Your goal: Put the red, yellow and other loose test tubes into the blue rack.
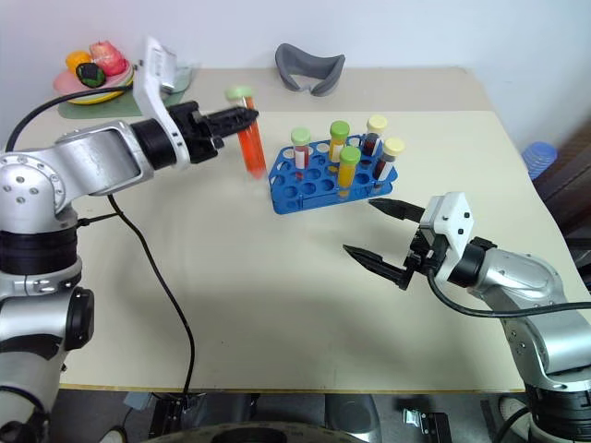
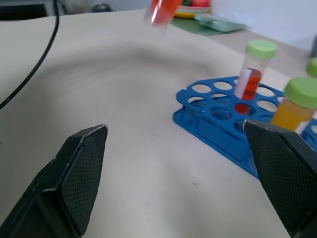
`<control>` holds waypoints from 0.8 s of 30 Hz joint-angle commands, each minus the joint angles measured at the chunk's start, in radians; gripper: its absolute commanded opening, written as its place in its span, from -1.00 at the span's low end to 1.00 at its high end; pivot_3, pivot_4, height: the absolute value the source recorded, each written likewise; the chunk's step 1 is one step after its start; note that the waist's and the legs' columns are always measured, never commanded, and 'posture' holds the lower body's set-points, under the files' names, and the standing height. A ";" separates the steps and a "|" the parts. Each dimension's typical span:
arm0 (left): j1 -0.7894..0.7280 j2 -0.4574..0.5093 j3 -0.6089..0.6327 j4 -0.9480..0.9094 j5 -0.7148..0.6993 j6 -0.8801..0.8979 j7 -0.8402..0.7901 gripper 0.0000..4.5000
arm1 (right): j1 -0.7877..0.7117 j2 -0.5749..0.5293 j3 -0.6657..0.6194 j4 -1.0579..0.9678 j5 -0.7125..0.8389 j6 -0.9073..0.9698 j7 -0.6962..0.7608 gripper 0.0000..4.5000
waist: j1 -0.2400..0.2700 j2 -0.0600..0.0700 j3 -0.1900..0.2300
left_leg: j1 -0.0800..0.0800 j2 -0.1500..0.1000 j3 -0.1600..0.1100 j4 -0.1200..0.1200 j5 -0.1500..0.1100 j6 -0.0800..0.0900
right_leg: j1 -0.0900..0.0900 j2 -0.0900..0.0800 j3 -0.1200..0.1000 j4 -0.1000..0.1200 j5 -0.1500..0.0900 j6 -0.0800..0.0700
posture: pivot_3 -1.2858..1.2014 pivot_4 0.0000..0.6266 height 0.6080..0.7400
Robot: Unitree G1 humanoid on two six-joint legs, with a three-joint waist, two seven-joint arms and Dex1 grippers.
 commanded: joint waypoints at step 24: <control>-0.017 -0.379 -0.101 0.309 0.822 -0.609 -0.774 -0.37 | -0.186 0.155 0.076 -0.046 -0.131 0.120 -0.393 1.00 | -0.003 0.000 0.000 | -0.001 0.000 0.000 0.000 -0.003 0.006 | 0.000 0.000 0.000 -0.001 0.000 0.000 | 0.03 -0.52 1.00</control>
